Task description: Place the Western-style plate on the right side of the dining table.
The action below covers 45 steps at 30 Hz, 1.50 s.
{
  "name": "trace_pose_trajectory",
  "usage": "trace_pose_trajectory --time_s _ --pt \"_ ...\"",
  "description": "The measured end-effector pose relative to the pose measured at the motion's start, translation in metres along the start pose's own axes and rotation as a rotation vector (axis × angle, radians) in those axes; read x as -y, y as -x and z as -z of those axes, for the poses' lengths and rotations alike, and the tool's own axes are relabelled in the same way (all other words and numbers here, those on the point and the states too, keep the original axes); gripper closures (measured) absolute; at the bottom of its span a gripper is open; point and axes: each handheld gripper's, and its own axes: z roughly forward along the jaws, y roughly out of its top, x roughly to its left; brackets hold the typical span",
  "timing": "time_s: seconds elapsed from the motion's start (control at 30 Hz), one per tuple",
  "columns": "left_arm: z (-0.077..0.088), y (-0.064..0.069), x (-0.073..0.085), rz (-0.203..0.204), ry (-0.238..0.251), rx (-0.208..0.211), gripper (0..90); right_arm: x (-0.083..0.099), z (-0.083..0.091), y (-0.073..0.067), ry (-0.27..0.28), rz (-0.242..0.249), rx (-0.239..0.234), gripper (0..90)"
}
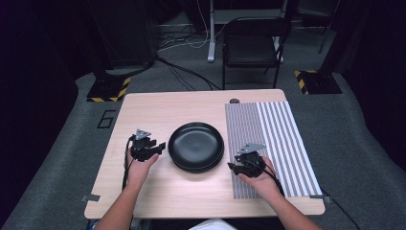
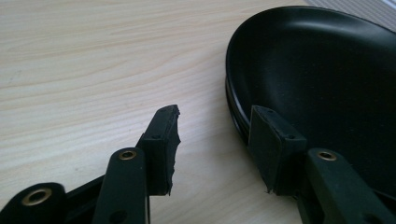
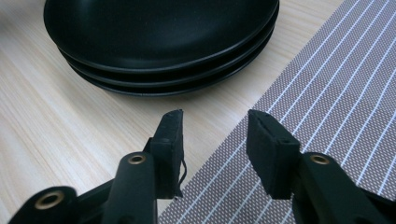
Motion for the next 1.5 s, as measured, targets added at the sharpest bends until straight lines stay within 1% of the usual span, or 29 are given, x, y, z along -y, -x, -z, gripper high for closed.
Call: trace_pose_trajectory --time_s 0.03,0.07,0.1,0.13,0.17,0.27,0.4,0.47,0.53,0.6,0.63,0.7,0.77,0.8,0.83,0.87,0.9,0.97,1.03,1.1,1.13,1.23,1.3,1.33,1.37,1.4,1.43,1.47,1.5 --pt "0.001 0.001 0.000 -0.002 0.009 0.002 54.4 -0.001 0.000 0.001 0.005 -0.002 -0.009 58.5" --pt "0.001 0.001 0.000 0.004 0.009 0.016 55.1 -0.003 -0.001 0.003 0.004 -0.012 -0.025 59.3" --pt "0.001 0.002 0.000 0.015 0.007 0.027 56.5 -0.004 -0.001 0.004 0.008 -0.032 -0.041 61.4" --pt "0.001 0.002 0.000 0.011 0.002 0.034 57.1 -0.006 -0.002 0.005 0.014 -0.042 -0.058 62.1" --pt "0.000 0.002 0.000 0.006 -0.002 0.034 59.3 -0.007 -0.002 0.006 0.021 -0.054 -0.064 62.4" --pt "0.000 0.002 0.000 0.001 -0.009 0.031 59.8 -0.010 -0.004 0.007 0.037 -0.062 -0.063 62.2" --pt "0.001 0.002 0.000 0.019 0.003 0.037 61.0 -0.015 -0.006 0.008 0.044 -0.056 -0.046 63.7" --pt "0.002 0.002 0.000 0.024 0.006 0.041 61.3 -0.017 -0.006 0.008 0.048 -0.061 -0.046 65.0" --pt "0.002 0.001 -0.001 0.023 0.003 0.044 62.0 -0.019 -0.008 0.008 0.059 -0.061 -0.040 65.8" --pt "0.004 0.002 -0.003 0.007 0.001 0.039 62.6 -0.021 -0.009 0.009 0.068 -0.061 -0.037 67.7" --pt "0.004 0.003 -0.004 0.005 -0.002 0.043 62.9 -0.022 -0.009 0.009 0.068 -0.073 -0.044 67.8" --pt "0.004 0.003 -0.005 0.001 -0.001 0.048 63.0 -0.023 -0.011 0.010 0.066 -0.076 -0.038 67.8" --pt "0.005 0.003 -0.006 -0.003 -0.004 0.055 63.4 -0.024 -0.012 0.011 0.064 -0.084 -0.042 67.8" --pt "0.005 0.003 -0.006 -0.003 -0.004 0.055 64.4 -0.024 -0.012 0.011 0.064 -0.084 -0.042 67.8" --pt "0.006 0.003 -0.008 0.004 -0.001 0.068 65.3 -0.025 -0.013 0.012 0.062 -0.095 -0.045 67.8" --pt "0.007 0.003 -0.009 0.010 0.000 0.076 66.6 -0.027 -0.013 0.014 0.064 -0.092 -0.048 68.2" --pt "0.007 0.003 -0.009 0.014 -0.002 0.080 67.6 -0.028 -0.013 0.014 0.063 -0.101 -0.047 68.5" --pt "0.007 0.003 -0.012 0.007 -0.011 0.076 69.0 -0.032 -0.012 0.016 0.071 -0.098 -0.044 69.2" --pt "0.007 0.003 -0.015 0.011 -0.011 0.085 70.1 -0.036 -0.010 0.018 0.078 -0.115 -0.046 69.4" --pt "0.006 0.004 -0.016 0.009 -0.017 0.082 70.6 -0.040 -0.010 0.019 0.079 -0.114 -0.038 69.4" --pt "0.005 0.005 -0.019 0.006 -0.024 0.084 70.7 -0.042 -0.010 0.020 0.078 -0.112 -0.033 69.3" --pt "0.006 0.006 -0.023 -0.004 -0.027 0.077 71.3 -0.046 -0.011 0.021 0.074 -0.124 -0.033 68.7" --pt "0.006 0.004 -0.027 0.002 -0.035 0.069 70.4 -0.048 -0.013 0.022 0.062 -0.136 -0.035 68.7" --pt "0.005 0.004 -0.029 0.010 -0.036 0.070 68.7 -0.049 -0.014 0.023 0.058 -0.131 -0.037 68.7" --pt "0.003 0.003 -0.032 0.014 -0.037 0.076 67.2 -0.050 -0.014 0.024 0.056 -0.138 -0.038 68.7" --pt "0.003 0.003 -0.032 0.014 -0.037 0.076 66.2 -0.050 -0.014 0.024 0.056 -0.138 -0.038 68.7" --pt "0.001 0.004 -0.035 0.021 -0.031 0.077 65.7 -0.053 -0.015 0.026 0.065 -0.142 -0.046 68.7" --pt "0.000 0.004 -0.036 0.025 -0.037 0.085 65.8 -0.054 -0.016 0.027 0.069 -0.147 -0.048 68.7" --pt "-0.002 0.006 -0.037 0.031 -0.031 0.092 66.3 -0.055 -0.016 0.028 0.072 -0.150 -0.049 68.8"
